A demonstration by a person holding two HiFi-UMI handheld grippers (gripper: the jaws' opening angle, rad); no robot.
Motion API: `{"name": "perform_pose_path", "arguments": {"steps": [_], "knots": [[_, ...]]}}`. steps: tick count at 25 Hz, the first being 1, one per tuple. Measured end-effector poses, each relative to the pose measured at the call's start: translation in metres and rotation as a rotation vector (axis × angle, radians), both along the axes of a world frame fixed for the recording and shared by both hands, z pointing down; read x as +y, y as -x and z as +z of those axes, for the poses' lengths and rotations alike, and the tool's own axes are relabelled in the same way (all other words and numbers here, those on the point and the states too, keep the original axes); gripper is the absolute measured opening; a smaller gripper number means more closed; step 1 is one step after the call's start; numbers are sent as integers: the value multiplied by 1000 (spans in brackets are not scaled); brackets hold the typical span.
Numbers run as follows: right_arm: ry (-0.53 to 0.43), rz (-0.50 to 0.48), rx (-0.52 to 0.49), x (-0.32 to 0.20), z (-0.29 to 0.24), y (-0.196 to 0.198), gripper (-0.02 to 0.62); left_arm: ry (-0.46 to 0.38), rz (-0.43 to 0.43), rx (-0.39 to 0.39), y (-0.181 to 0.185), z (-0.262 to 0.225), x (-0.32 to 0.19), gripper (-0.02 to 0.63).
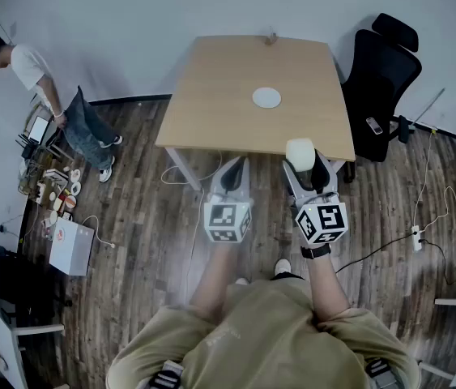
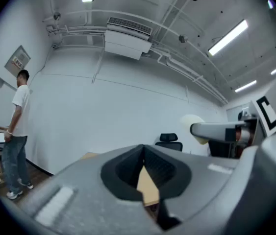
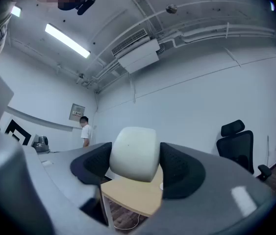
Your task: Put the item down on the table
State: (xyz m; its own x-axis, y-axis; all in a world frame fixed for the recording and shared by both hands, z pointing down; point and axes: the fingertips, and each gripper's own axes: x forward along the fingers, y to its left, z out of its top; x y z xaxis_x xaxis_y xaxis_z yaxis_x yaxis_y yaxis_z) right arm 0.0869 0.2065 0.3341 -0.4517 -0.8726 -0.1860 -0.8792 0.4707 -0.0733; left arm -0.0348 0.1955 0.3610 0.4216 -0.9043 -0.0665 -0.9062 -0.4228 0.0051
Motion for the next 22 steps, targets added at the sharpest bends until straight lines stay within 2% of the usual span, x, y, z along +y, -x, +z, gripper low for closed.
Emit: {"name": "perform_pose_path", "arguments": {"steps": [8, 14, 17, 22], "knots": [[-23, -19, 10, -41, -11, -64, 313, -15, -8, -3, -70, -13, -38, -3], [-9, -37, 17, -73, 0, -107, 314, -16, -31, -26, -114, -6, -64, -3], [11, -47, 12, -86, 10, -119, 314, -12, -51, -32, -127, -1, -71, -3], [43, -80, 7, -107, 23, -121, 314, 16, -112, -56, -127, 8, -88, -3]]}}
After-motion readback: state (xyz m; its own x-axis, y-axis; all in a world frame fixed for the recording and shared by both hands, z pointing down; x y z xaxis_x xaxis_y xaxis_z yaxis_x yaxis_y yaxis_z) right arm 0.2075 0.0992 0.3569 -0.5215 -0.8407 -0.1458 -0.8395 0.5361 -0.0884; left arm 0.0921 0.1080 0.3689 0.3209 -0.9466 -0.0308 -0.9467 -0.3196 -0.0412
